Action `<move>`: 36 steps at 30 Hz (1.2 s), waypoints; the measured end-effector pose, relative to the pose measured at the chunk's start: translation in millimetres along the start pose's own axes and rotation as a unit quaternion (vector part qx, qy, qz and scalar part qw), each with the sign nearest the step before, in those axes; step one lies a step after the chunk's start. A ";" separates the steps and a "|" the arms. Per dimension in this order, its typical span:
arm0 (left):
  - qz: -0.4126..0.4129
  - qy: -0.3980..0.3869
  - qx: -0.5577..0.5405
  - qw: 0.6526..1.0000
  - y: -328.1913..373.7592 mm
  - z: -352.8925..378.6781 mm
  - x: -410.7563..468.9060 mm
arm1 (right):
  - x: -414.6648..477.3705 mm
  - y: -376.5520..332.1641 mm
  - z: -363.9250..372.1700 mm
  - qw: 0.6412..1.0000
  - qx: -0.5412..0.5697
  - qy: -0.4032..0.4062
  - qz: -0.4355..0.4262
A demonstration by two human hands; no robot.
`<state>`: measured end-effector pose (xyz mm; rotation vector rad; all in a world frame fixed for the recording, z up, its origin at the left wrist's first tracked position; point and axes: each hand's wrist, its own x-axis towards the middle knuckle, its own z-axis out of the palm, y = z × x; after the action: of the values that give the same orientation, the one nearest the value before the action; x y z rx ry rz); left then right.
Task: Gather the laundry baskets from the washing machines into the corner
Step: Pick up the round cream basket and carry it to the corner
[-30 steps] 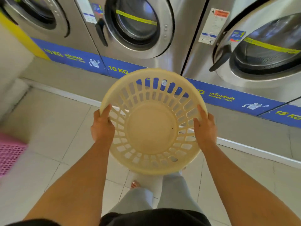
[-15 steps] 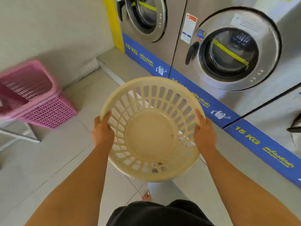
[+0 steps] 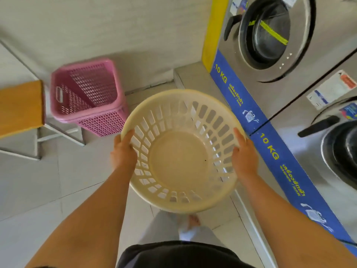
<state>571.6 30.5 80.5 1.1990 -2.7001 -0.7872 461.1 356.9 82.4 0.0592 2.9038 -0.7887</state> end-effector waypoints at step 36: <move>-0.134 -0.051 0.016 0.990 60.1 135.3 511.0 | 519.1 -231.0 242.3 0.991 -0.080 -0.085 -0.058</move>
<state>141.8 -243.3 -72.3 1.5943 -2.6746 -0.8595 -41.5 36.8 -80.1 -0.1851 2.8144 -0.5441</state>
